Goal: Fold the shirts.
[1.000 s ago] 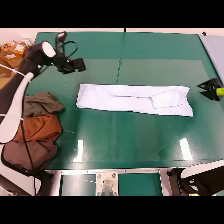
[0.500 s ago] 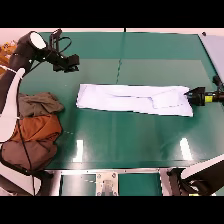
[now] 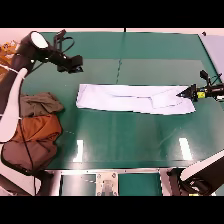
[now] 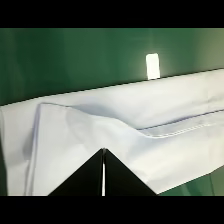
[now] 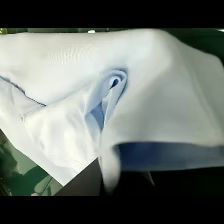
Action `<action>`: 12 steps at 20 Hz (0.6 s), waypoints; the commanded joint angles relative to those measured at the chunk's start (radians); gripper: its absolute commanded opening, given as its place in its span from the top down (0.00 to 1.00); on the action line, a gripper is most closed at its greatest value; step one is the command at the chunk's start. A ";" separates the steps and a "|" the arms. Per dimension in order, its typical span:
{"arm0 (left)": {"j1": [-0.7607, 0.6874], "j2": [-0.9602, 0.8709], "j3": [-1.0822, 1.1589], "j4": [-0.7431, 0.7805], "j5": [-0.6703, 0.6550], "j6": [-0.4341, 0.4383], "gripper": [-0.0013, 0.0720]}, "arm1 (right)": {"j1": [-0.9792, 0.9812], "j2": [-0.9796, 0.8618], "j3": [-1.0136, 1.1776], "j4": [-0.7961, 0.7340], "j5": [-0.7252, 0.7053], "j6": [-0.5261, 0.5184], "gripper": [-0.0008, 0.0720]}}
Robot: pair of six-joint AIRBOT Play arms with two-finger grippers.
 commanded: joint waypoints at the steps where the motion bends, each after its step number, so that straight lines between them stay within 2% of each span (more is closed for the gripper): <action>1: -0.114 -0.056 0.000 -0.035 0.091 0.040 0.94 | 0.018 0.039 0.013 0.013 0.024 0.032 0.97; 3: -0.229 -0.130 0.000 -0.101 0.211 0.055 0.94 | 0.035 0.100 0.040 0.011 0.038 0.079 0.97; 7: -0.449 -0.284 0.011 -0.324 0.443 0.157 0.94 | 0.110 0.256 0.135 0.014 0.138 0.209 0.97; 10: -0.537 -0.359 0.041 -0.412 0.477 0.161 0.94 | 0.203 0.360 0.208 0.014 0.180 0.273 0.97; 12: -0.560 -0.396 0.054 -0.463 0.479 0.160 0.94 | 0.259 0.410 0.235 0.014 0.182 0.280 0.97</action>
